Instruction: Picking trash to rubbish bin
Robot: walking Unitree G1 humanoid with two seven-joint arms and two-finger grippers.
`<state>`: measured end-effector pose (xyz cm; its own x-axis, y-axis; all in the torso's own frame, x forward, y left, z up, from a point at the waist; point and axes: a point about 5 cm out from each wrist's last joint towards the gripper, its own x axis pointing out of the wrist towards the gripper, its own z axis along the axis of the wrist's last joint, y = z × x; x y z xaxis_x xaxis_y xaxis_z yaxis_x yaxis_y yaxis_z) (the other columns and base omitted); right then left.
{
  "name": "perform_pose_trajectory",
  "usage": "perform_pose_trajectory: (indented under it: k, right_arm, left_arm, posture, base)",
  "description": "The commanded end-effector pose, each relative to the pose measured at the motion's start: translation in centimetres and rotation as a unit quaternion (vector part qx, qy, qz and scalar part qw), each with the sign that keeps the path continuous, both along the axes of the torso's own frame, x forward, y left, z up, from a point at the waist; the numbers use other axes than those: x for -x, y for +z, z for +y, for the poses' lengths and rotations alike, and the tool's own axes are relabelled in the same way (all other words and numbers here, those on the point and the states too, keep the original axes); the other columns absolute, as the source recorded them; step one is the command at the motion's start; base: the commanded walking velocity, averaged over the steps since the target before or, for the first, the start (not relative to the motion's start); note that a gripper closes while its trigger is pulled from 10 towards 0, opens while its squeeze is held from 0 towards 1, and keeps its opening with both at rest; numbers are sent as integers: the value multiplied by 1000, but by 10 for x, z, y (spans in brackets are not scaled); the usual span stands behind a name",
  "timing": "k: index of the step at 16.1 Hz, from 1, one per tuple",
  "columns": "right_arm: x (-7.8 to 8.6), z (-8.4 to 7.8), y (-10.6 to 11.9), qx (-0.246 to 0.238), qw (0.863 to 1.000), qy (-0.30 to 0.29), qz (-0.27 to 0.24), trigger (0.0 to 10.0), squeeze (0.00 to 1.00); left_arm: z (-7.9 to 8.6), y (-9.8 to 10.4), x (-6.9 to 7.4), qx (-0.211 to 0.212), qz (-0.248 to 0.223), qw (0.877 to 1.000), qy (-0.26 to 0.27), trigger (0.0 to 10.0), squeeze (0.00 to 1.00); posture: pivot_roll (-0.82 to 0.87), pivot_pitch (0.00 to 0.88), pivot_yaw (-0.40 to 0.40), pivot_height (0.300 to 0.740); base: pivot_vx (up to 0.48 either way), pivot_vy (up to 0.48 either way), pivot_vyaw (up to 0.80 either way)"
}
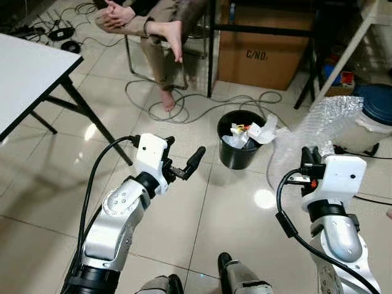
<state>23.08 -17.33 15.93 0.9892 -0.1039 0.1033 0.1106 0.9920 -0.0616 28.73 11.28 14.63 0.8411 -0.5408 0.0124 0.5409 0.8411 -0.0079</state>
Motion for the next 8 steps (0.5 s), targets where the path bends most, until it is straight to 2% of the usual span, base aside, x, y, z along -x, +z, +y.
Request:
perform_pose_trajectory:
  k: [1,5,7,8]
  right_arm:
    - [2,-1,-2,1,1000,-4,4,0,0]
    - [2,0,-3,0,1000,-3,6,0,0]
    - [2,0,-3,0,1000,-3,4,0,0]
    - [1,2,-3,2,1000,1,1,0,0]
  left_arm:
    - [2,-2,4,-3,5,1000,-1,10000,0]
    - [2,-2,4,-4,8,1000,-1,10000,0]
    - [2,-2,2,-13,7,1000,2,10000,0]
    - [3,-4,0,-18,8,1000,8,10000,0]
  posture:
    - [-119,244,75,740]
    - [-118,242,78,740]
    - [-118,239,78,740]
    - [-114,229,80,740]
  base:
    - [0,0,-800]
    - [0,0,-800]
    - [0,0,-525]
    - [0,0,0]
